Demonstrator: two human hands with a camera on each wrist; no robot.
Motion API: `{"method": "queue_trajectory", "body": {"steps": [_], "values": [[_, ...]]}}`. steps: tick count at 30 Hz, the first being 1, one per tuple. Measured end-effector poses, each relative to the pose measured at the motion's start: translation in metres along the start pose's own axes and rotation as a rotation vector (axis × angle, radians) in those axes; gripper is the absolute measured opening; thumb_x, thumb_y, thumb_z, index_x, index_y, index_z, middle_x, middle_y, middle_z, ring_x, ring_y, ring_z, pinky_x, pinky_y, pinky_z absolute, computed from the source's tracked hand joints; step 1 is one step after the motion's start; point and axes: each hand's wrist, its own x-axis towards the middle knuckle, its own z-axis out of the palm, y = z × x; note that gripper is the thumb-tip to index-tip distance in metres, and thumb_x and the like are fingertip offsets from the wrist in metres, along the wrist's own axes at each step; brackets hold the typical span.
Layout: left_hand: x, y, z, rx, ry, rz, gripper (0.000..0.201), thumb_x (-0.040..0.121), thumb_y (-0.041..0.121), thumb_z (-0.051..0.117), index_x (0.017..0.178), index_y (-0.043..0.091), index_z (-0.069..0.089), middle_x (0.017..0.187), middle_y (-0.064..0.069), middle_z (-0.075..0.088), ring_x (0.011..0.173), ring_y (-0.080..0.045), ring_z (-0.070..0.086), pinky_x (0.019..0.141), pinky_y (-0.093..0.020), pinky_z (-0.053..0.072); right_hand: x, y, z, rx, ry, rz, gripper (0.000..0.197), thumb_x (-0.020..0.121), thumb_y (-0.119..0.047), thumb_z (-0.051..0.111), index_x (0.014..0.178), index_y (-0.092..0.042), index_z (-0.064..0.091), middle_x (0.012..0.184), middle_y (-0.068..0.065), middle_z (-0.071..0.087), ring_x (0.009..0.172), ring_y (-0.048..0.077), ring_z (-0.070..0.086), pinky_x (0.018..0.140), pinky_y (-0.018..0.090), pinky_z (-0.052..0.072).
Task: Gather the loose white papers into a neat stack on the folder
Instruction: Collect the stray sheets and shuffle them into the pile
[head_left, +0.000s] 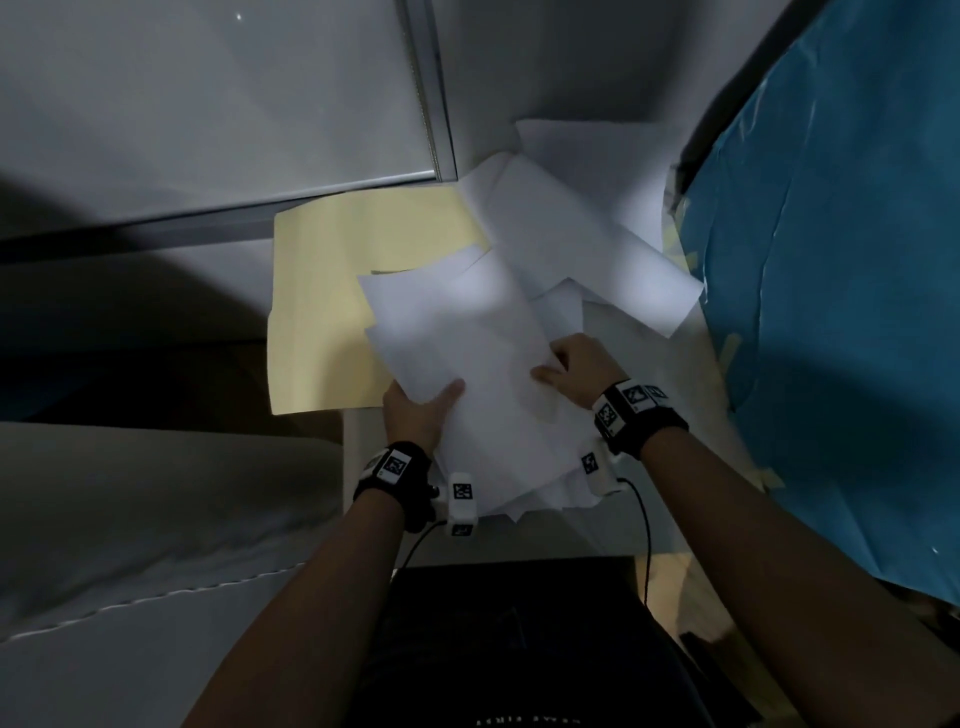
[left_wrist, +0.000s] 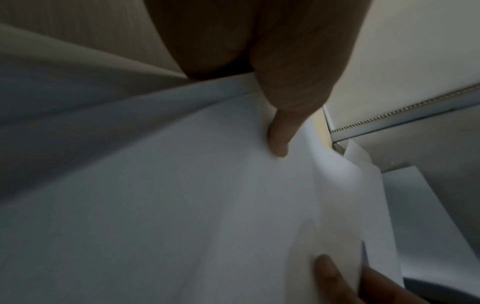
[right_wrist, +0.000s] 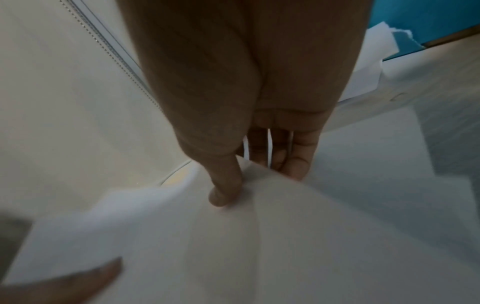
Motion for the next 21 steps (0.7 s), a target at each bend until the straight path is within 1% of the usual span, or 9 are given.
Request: {"method": "queue_trajectory", "body": {"steps": [1, 3, 5, 8, 10, 12, 14, 18, 21], "values": [[-0.001, -0.001, -0.001, 0.022, -0.013, 0.014, 0.059, 0.078, 0.019, 0.093, 0.129, 0.007, 0.068, 0.122, -0.006, 0.074, 0.106, -0.025, 0.072, 0.092, -0.040, 0.059, 0.001, 0.001, 0.000, -0.016, 0.007, -0.011, 0.035, 0.088, -0.032, 0.079, 0.073, -0.006, 0.060, 0.069, 0.005, 0.055, 0.061, 0.019, 0.052, 0.059, 0.027, 0.040], [0.000, -0.003, -0.006, 0.009, -0.040, 0.039, 0.062, 0.075, 0.019, 0.093, 0.131, 0.008, 0.067, 0.123, -0.006, 0.074, 0.107, -0.025, 0.073, 0.092, -0.042, 0.060, 0.002, 0.006, -0.004, -0.009, 0.058, -0.016, 0.035, 0.082, -0.033, 0.084, 0.093, -0.007, 0.063, 0.086, 0.006, 0.061, 0.075, 0.020, 0.058, 0.069, 0.029, 0.047], [0.002, -0.003, -0.014, -0.010, -0.054, 0.034, 0.066, 0.072, 0.026, 0.093, 0.131, 0.009, 0.068, 0.123, -0.004, 0.076, 0.107, -0.024, 0.075, 0.090, -0.042, 0.062, 0.003, 0.015, -0.012, 0.087, 0.147, 0.020, 0.056, 0.074, -0.040, 0.091, 0.111, -0.012, 0.061, 0.100, 0.005, 0.061, 0.085, 0.019, 0.059, 0.076, 0.030, 0.052], [0.005, -0.001, -0.028, -0.058, -0.106, 0.015, 0.061, 0.073, 0.021, 0.095, 0.127, 0.005, 0.070, 0.120, -0.008, 0.078, 0.105, -0.028, 0.077, 0.086, -0.046, 0.064, 0.004, 0.019, -0.023, 0.276, 0.218, 0.075, 0.088, 0.055, -0.060, 0.094, 0.123, -0.018, 0.056, 0.105, 0.003, 0.062, 0.089, 0.016, 0.061, 0.080, 0.030, 0.056], [0.006, 0.001, -0.033, -0.053, -0.141, 0.003, 0.053, 0.079, 0.014, 0.092, 0.125, 0.002, 0.071, 0.120, -0.012, 0.078, 0.105, -0.031, 0.077, 0.086, -0.049, 0.064, 0.007, 0.014, -0.026, 0.319, 0.122, 0.104, 0.097, 0.048, -0.067, 0.094, 0.123, -0.020, 0.057, 0.106, 0.001, 0.065, 0.092, 0.015, 0.064, 0.084, 0.031, 0.058], [0.005, 0.002, -0.035, -0.041, -0.149, -0.036, 0.046, 0.080, 0.009, 0.090, 0.121, 0.000, 0.072, 0.117, -0.015, 0.078, 0.102, -0.032, 0.078, 0.084, -0.048, 0.065, 0.009, 0.009, -0.022, 0.318, 0.013, 0.115, 0.096, 0.047, -0.062, 0.097, 0.123, -0.018, 0.058, 0.106, 0.000, 0.065, 0.095, 0.017, 0.066, 0.085, 0.033, 0.059], [0.003, 0.003, -0.036, -0.047, -0.151, -0.075, 0.044, 0.079, 0.007, 0.090, 0.118, -0.002, 0.072, 0.115, -0.017, 0.078, 0.099, -0.033, 0.078, 0.080, -0.045, 0.066, 0.010, 0.010, -0.017, 0.279, -0.003, 0.127, 0.092, 0.049, -0.058, 0.098, 0.122, -0.017, 0.059, 0.106, 0.000, 0.064, 0.096, 0.018, 0.065, 0.084, 0.033, 0.057], [0.002, 0.006, -0.041, 0.009, -0.160, -0.080, 0.042, 0.075, 0.006, 0.092, 0.113, 0.002, 0.075, 0.109, -0.013, 0.080, 0.098, -0.034, 0.078, 0.082, -0.047, 0.065, 0.010, 0.009, -0.011, 0.203, -0.003, 0.119, 0.071, 0.051, -0.054, 0.098, 0.103, -0.013, 0.071, 0.108, 0.005, 0.068, 0.096, 0.021, 0.067, 0.083, 0.034, 0.057], [-0.007, 0.005, -0.038, 0.116, -0.199, -0.057, 0.045, 0.071, 0.013, 0.097, 0.110, 0.006, 0.076, 0.109, -0.009, 0.080, 0.098, -0.029, 0.078, 0.082, -0.048, 0.065, 0.008, 0.003, -0.002, 0.156, -0.028, 0.131, 0.056, 0.056, -0.045, 0.099, 0.093, -0.016, 0.068, 0.108, 0.003, 0.059, 0.095, 0.020, 0.060, 0.084, 0.033, 0.052]]}}
